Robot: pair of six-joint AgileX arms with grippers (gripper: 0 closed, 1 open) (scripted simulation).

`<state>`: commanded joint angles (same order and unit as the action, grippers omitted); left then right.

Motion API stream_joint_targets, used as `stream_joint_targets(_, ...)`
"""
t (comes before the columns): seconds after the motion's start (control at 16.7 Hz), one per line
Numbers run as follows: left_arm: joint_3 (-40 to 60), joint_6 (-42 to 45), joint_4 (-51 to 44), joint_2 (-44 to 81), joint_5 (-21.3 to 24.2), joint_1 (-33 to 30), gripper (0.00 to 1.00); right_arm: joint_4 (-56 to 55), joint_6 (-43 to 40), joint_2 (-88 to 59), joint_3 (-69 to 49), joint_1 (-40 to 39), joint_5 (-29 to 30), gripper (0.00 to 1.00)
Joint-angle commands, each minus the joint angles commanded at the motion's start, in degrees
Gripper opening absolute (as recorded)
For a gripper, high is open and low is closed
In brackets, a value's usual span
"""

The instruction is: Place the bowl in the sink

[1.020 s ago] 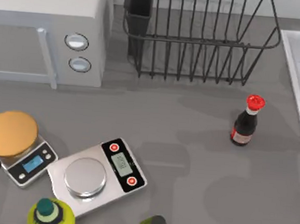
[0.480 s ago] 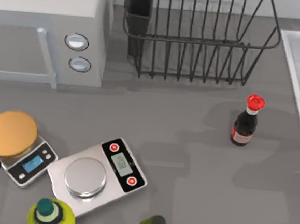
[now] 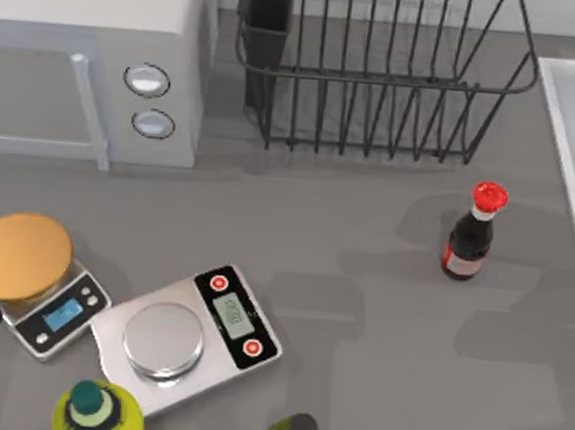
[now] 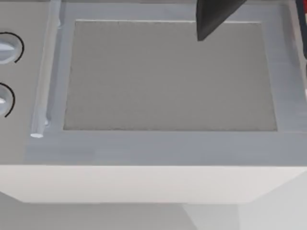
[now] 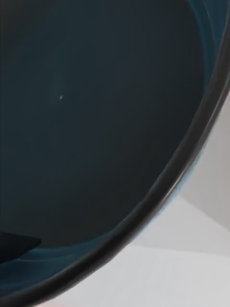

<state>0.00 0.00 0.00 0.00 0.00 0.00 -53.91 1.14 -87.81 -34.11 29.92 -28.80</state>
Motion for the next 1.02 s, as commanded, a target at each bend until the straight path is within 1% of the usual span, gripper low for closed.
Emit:
stream_joint_targets(0.18, 0.0, 0.0, 0.0, 0.0, 0.0, 0.0, 1.0, -7.6, 0.0, -7.3, 0.8, 0.2, -0.2, 0.0)
stream_joint_targets(0.54, 0.0, 0.0, 0.0, 0.0, 0.0, 0.0, 1.0, -33.4, -0.3, -28.3, 4.0, 0.5, 0.1, 0.0)
stream_joint_targets(0.66, 0.0, 0.0, 0.0, 0.0, 0.0, 0.0, 1.0, -39.8, -0.4, -33.8, 5.0, 0.4, 0.3, 0.0)
stream_joint_targets(0.84, 0.0, 0.0, 0.0, 0.0, 0.0, 0.0, 1.0, -44.9, -0.3, -38.7, 6.0, 0.3, 0.6, 0.0)
stream_joint_targets(1.02, 0.0, 0.0, 0.0, 0.0, 0.0, 0.0, 1.0, -45.5, -0.3, -39.2, 6.1, 0.3, 0.6, 0.0)
